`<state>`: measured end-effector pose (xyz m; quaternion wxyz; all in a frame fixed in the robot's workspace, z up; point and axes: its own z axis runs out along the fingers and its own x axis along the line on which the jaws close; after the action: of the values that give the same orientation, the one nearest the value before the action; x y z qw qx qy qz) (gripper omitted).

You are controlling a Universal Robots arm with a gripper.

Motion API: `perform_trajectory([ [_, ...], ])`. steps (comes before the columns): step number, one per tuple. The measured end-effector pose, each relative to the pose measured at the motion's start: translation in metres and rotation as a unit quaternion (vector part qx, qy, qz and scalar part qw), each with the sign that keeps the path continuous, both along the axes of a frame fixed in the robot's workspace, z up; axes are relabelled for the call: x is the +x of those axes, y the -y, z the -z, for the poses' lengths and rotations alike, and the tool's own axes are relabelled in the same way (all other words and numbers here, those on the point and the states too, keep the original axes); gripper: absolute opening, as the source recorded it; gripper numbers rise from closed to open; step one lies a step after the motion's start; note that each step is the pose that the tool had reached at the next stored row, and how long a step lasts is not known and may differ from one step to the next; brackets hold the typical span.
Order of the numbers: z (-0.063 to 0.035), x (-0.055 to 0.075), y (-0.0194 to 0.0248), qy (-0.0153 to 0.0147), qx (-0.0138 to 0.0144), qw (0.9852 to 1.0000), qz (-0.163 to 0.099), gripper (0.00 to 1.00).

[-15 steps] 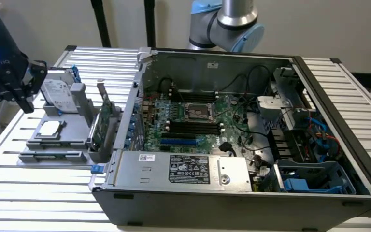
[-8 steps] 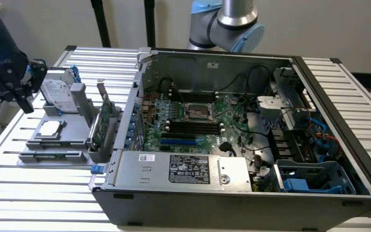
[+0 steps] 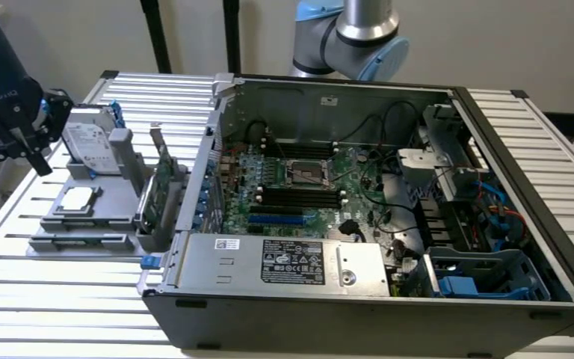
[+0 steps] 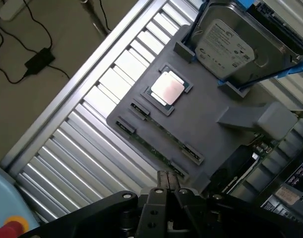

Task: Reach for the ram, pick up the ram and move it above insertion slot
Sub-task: 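Pick up the ram and move it above insertion slot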

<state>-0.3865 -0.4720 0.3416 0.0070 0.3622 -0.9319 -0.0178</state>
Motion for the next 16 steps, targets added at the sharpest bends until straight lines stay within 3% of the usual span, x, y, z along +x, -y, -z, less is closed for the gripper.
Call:
perform_trajectory([
  [4,0.0001,0.0000,0.0000,0.0000,0.0000,0.9994,-0.036,0.11],
  [8,0.0002,0.0000,0.0000,0.0001,0.0000,0.9974,-0.072,0.11],
  [12,0.0002,0.0000,0.0000,0.0002,0.0000,0.9941,-0.109,0.11],
  [16,0.0002,0.0000,0.0000,0.0005,-0.0001,0.9895,-0.144,0.11],
])
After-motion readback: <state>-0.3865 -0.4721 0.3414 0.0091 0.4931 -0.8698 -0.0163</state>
